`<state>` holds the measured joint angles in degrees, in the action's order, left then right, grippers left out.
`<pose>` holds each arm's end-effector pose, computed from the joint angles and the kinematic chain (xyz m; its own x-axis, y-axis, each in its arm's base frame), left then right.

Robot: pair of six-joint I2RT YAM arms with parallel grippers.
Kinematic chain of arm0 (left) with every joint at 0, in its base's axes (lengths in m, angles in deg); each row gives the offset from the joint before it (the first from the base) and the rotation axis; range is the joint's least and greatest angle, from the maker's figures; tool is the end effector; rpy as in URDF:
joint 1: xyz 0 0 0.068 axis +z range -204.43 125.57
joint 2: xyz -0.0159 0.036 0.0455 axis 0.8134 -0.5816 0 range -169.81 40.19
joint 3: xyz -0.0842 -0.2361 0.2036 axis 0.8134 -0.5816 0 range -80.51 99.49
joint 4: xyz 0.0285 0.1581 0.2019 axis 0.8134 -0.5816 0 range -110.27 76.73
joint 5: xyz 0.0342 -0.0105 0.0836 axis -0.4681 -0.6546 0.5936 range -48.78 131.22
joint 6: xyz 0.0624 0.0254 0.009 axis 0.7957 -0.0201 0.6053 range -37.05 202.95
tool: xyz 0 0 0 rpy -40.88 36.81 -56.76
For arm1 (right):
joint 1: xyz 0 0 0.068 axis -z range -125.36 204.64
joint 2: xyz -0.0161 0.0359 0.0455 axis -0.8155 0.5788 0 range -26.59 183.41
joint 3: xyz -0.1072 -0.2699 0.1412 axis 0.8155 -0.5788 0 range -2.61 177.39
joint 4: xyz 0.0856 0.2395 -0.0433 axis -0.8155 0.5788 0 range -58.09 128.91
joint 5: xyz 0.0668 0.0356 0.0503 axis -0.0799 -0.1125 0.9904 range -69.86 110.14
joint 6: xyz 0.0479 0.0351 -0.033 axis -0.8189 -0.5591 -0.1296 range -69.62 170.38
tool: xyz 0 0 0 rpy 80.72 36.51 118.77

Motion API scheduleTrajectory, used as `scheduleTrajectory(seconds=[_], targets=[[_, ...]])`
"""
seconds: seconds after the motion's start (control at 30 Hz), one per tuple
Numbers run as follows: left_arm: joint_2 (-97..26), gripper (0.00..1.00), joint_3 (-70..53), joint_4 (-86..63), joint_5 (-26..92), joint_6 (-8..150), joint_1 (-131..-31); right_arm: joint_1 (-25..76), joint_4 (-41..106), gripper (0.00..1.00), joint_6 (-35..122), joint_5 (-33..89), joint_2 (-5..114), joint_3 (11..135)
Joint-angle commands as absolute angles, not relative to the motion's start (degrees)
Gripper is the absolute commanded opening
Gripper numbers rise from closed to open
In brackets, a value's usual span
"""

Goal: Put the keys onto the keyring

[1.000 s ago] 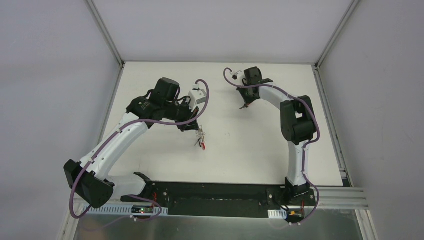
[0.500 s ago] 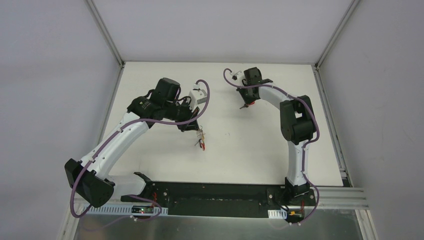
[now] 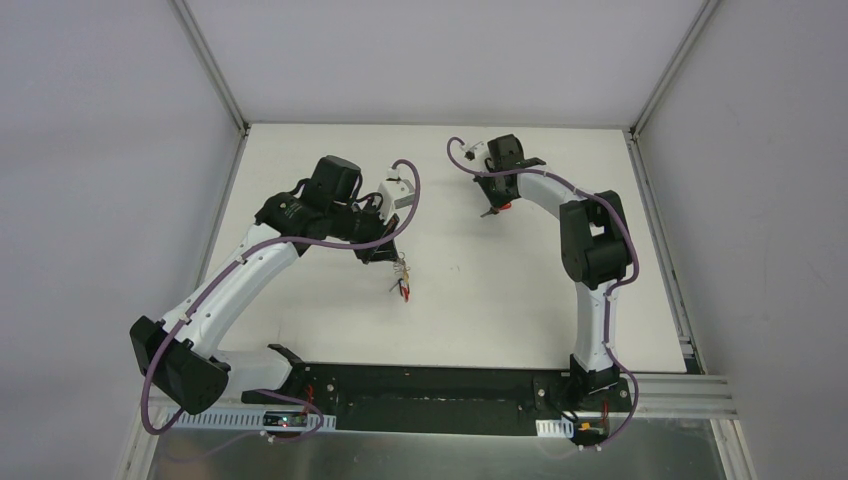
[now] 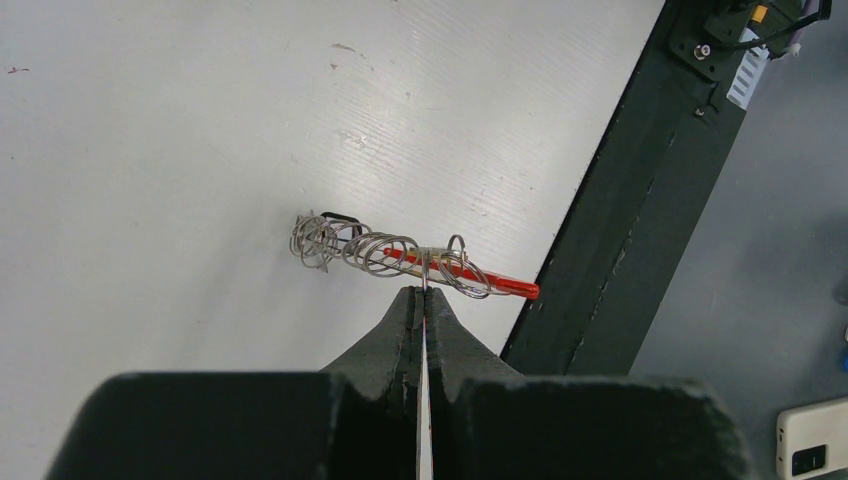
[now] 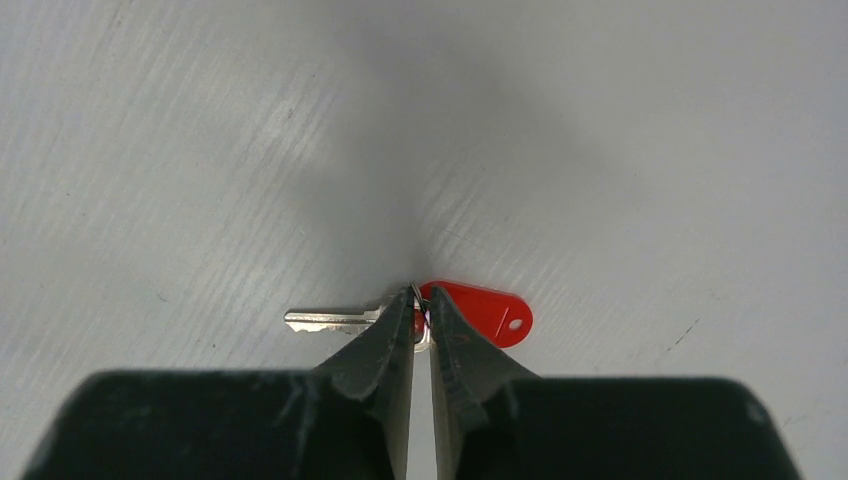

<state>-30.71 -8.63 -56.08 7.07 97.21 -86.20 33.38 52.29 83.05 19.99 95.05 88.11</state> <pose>0.1928 -0.1556 0.3963 -0.3547 0.4594 -0.8144 0.9066 0.3820 -0.1794 0.4694 0.1826 0.2092 -0.4174 -0.7415 -0.5253 -0.6965 0.6323 -0.3391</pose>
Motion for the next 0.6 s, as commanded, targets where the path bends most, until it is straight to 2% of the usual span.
scheduleTrajectory(seconds=[0.0,0.33,0.57], targets=[[-30.0,0.0,-6.8,-56.0,4.9,97.9,-85.8,33.3,52.9,0.13,83.9,18.1,93.3,89.2],[-30.3,0.0,-6.5,-56.1,4.5,97.9,-85.8,33.5,52.7,0.12,83.8,18.3,92.5,88.2],[-30.5,0.0,-6.6,-56.2,4.6,97.9,-85.7,34.0,52.0,0.17,83.1,19.1,91.5,87.2]])
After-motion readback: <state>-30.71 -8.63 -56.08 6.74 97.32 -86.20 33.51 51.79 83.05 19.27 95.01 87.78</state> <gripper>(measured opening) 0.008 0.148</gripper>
